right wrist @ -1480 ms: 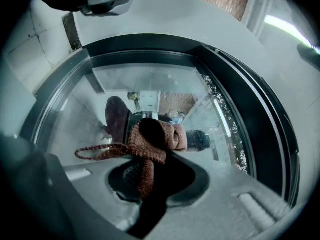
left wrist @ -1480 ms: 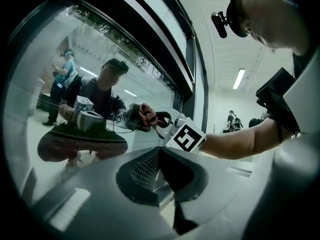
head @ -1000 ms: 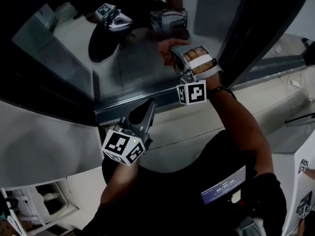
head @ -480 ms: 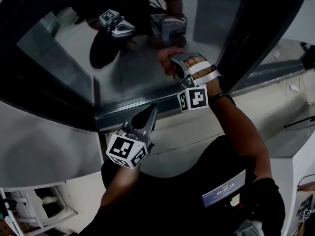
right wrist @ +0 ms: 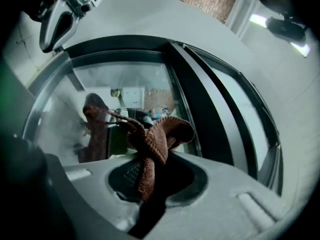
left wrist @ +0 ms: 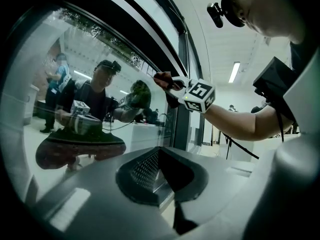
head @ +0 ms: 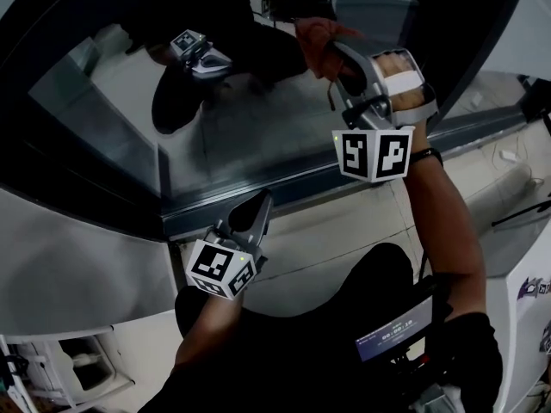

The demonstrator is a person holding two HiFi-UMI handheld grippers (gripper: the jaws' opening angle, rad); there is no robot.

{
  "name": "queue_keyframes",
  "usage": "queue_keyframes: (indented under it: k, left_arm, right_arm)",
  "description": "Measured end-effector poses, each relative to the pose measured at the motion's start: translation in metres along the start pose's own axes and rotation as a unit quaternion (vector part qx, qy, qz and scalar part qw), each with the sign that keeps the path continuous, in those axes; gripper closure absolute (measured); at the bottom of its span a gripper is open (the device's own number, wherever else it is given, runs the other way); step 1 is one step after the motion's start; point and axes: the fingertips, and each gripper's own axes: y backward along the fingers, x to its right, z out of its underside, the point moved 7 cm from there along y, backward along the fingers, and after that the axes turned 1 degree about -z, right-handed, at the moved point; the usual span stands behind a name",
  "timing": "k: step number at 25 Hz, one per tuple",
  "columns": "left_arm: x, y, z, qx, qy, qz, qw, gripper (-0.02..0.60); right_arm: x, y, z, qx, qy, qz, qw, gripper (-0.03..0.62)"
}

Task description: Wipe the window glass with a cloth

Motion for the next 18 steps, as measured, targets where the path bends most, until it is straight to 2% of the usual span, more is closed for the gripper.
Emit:
queue_keyframes:
  k: [4,6,10,18]
  left_arm:
    - [-0.001,0.000,-0.001,0.005,-0.002,-0.006,1.0000,0.565]
    - [-0.001,0.001,-0.002,0.007,-0.001,-0.010,0.9999,0.565]
    - [0.001,0.001,-0.005,0.011,-0.002,-0.011,0.9999,0.565]
    - [0.001,-0.002,-0.005,0.008,-0.003,-0.006,0.9999,0.565]
  right_arm:
    - [0.041,-0.021,0.011,-0.013,0.045,0.057,0.997,0.551]
    - [0.050,-0.029,0.012,-0.014,0.062,0.069,0.996,0.551]
    - [0.039,-0.042,0.013,-0.013,0.084,0.053,0.995,0.551]
    - [0.013,-0.038,0.010,0.000,0.062,0.040,0.997,0.553]
